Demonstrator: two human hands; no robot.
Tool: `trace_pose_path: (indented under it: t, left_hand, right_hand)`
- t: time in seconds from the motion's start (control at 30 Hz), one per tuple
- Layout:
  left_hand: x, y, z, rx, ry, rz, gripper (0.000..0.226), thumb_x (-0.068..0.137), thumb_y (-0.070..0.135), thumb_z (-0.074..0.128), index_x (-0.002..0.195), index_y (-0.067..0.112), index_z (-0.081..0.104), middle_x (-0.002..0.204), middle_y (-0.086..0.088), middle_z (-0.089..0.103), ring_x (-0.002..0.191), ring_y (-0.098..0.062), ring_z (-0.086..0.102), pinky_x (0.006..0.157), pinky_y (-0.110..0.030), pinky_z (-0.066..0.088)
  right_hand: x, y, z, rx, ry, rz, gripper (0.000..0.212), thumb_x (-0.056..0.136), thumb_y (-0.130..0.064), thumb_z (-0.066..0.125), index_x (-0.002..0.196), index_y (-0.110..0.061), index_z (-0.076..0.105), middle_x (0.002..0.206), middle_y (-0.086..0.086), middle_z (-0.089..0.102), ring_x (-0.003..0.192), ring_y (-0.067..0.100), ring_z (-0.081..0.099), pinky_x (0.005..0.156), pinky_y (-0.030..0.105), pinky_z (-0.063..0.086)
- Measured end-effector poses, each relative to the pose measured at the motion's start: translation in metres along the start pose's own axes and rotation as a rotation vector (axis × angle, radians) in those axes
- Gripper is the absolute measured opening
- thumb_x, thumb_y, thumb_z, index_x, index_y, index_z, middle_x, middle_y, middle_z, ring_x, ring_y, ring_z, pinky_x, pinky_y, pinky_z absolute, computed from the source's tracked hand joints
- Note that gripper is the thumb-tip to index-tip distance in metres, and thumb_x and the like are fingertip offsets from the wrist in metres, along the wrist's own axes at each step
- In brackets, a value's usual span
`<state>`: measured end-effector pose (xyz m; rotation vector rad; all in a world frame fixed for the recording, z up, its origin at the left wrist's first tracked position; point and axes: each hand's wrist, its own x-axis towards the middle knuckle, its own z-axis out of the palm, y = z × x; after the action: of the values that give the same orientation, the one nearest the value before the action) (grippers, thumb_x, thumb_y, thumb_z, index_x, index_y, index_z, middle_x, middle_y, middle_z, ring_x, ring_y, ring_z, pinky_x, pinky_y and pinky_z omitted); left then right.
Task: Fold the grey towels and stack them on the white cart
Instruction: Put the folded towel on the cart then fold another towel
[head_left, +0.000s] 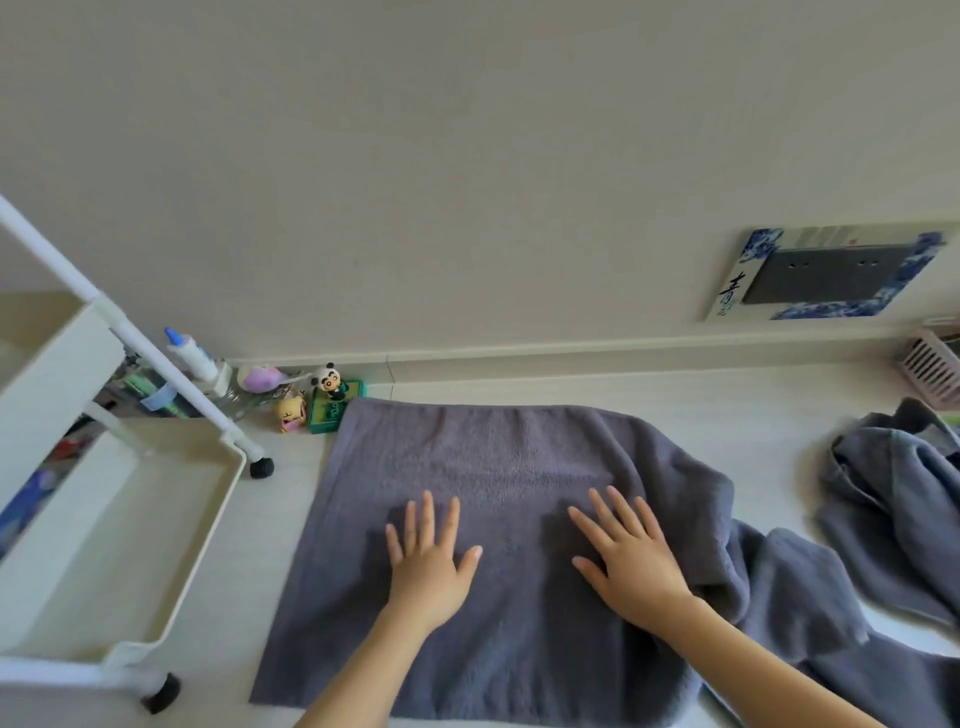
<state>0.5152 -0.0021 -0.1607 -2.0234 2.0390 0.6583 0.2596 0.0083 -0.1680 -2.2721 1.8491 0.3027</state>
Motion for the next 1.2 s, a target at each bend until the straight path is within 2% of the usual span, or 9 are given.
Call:
trace_pose_path:
  t: [0.07,0.2,0.33,0.5,0.6,0.8,1.0,1.1,1.2]
  left_hand:
    - [-0.014,0.013,0.013,0.015,-0.004,0.072,0.07,0.095,0.06,0.018,0.148,0.03,-0.017,0.146,-0.003,-0.038,0.141,-0.028,-0.027,0.111,-0.052,-0.017]
    - [-0.028,0.015,0.037,0.143,-0.063,0.058,0.084,0.067,0.077,-0.018,0.138,0.034,-0.03,0.147,-0.002,-0.038,0.14,-0.028,-0.028,0.112,-0.055,-0.016]
    - [-0.028,0.022,0.032,0.112,-0.086,0.039,0.075,0.094,0.062,0.018,0.148,0.027,-0.019,0.153,-0.009,-0.03,0.141,-0.03,-0.025,0.113,-0.055,-0.013]
    - [-0.043,0.049,0.043,0.079,0.001,0.258,0.081,0.079,0.068,-0.004,0.147,0.027,-0.02,0.15,-0.003,-0.035,0.139,-0.019,-0.031,0.114,-0.05,-0.016]
    - [-0.05,0.082,0.057,0.061,-0.029,0.327,0.068,0.095,0.058,0.015,0.149,0.028,-0.014,0.154,-0.002,-0.029,0.141,-0.016,-0.027,0.114,-0.048,-0.016]
    - [-0.06,0.141,0.064,-0.081,-0.025,0.388,0.069,0.092,0.06,0.015,0.15,0.03,-0.007,0.158,0.001,-0.018,0.144,-0.011,-0.019,0.116,-0.043,-0.013]
    - [-0.064,0.213,0.066,-0.232,0.048,0.413,0.085,0.075,0.07,-0.003,0.15,0.031,-0.002,0.159,0.002,-0.009,0.145,-0.009,-0.009,0.118,-0.04,-0.004]
    - [-0.064,0.247,0.067,-0.253,0.049,0.37,0.088,0.073,0.075,-0.003,0.15,0.032,0.0,0.159,0.003,-0.008,0.146,-0.012,-0.005,0.118,-0.043,0.0]
    - [-0.058,0.27,0.065,-0.408,0.029,0.215,0.064,0.093,0.06,0.016,0.15,0.035,-0.001,0.159,0.004,-0.007,0.146,-0.013,-0.003,0.117,-0.049,0.003]
  right_hand:
    - [-0.018,-0.004,0.014,0.017,-0.028,-0.024,0.067,0.094,-0.058,0.007,0.127,-0.029,0.058,0.135,0.002,0.055,0.13,0.024,0.038,0.112,0.043,0.009]
    - [-0.052,0.004,0.033,0.022,-0.081,0.041,0.062,0.093,-0.063,0.01,0.133,-0.032,0.047,0.132,0.001,0.058,0.127,0.025,0.039,0.113,0.044,0.003]
    - [-0.069,0.013,0.023,0.085,-0.006,0.139,0.07,0.096,-0.056,0.003,0.121,-0.03,0.063,0.128,0.0,0.061,0.117,0.028,0.058,0.113,0.041,0.002]
    - [-0.099,0.028,0.01,0.234,0.39,0.234,0.048,0.096,-0.042,0.028,0.128,-0.022,0.057,0.139,0.004,0.051,0.129,0.025,0.038,0.108,0.039,0.023]
    - [-0.117,0.059,0.018,0.295,0.494,0.426,0.053,0.089,-0.045,0.034,0.135,-0.022,0.05,0.146,0.008,0.042,0.132,0.029,0.034,0.108,0.041,0.02]
    - [-0.137,0.13,0.026,0.521,0.292,0.892,0.06,0.096,-0.051,0.03,0.147,-0.022,0.025,0.153,0.015,0.027,0.138,0.036,0.024,0.111,0.047,0.016]
    - [-0.152,0.163,0.031,0.628,0.273,0.687,0.04,0.093,-0.044,0.048,0.118,-0.015,0.057,0.112,0.009,0.065,0.104,0.033,0.057,0.084,0.041,0.042]
    - [-0.156,0.167,0.022,0.955,0.288,0.651,0.034,0.091,-0.038,0.056,0.112,-0.012,0.057,0.1,0.006,0.068,0.101,0.027,0.061,0.075,0.03,0.04]
    - [-0.155,0.18,0.002,1.143,0.322,0.588,0.025,0.09,-0.033,0.059,0.107,-0.016,0.055,0.096,-0.004,0.061,0.101,0.018,0.058,0.075,0.02,0.035]
